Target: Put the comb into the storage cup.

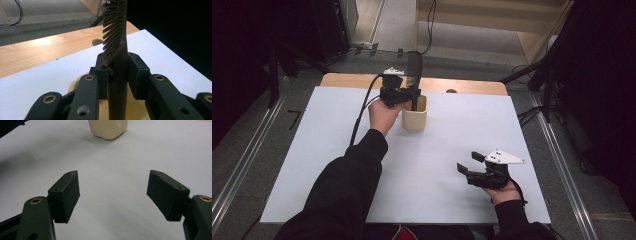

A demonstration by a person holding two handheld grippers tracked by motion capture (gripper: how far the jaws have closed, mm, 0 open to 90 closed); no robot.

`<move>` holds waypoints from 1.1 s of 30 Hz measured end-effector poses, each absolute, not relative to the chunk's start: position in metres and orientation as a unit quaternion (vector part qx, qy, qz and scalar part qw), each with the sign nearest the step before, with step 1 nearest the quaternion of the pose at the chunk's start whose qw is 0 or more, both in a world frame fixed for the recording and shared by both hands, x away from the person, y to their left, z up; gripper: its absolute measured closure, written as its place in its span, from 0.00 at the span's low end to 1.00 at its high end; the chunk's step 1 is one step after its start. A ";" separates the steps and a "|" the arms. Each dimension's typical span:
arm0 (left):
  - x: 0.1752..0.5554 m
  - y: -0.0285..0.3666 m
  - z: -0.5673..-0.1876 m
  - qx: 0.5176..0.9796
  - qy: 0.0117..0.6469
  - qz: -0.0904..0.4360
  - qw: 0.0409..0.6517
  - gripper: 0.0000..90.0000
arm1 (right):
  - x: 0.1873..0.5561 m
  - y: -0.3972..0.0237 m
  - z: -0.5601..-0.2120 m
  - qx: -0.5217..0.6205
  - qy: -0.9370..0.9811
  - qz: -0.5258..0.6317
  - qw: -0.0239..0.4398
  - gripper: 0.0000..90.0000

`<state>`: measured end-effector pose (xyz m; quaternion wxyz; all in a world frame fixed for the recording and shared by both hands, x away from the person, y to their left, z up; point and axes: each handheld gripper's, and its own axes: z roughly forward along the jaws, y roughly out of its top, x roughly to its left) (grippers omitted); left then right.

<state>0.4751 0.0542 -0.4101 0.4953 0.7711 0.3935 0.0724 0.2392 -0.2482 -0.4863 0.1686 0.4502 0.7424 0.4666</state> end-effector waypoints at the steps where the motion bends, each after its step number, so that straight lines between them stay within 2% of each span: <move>1: 0.475 0.054 -0.411 0.772 0.393 0.071 0.495 0.80 | 0.239 -0.248 -0.486 0.448 0.743 0.467 0.170 0.27; 15: 0.472 0.053 -0.411 0.778 0.378 0.078 0.496 0.79 | 0.240 -0.248 -0.486 0.448 0.743 0.467 0.169 0.27; 17: 0.470 0.054 -0.408 0.776 0.369 0.083 0.504 0.73 | 0.240 -0.248 -0.486 0.449 0.742 0.468 0.170 0.27; 18: 0.470 0.055 -0.407 0.777 0.366 0.087 0.505 0.66 | 0.240 -0.248 -0.486 0.448 0.743 0.467 0.170 0.27; 20: 0.469 0.058 -0.404 0.774 0.368 0.090 0.508 0.56 | 0.240 -0.248 -0.486 0.448 0.743 0.467 0.170 0.27; 24: 0.470 0.065 -0.400 0.768 0.381 0.077 0.509 0.49 | 0.240 -0.247 -0.486 0.446 0.743 0.468 0.170 0.27; 33: 0.469 0.081 -0.399 0.764 0.397 0.065 0.504 0.43 | 0.240 -0.247 -0.486 0.447 0.744 0.468 0.170 0.27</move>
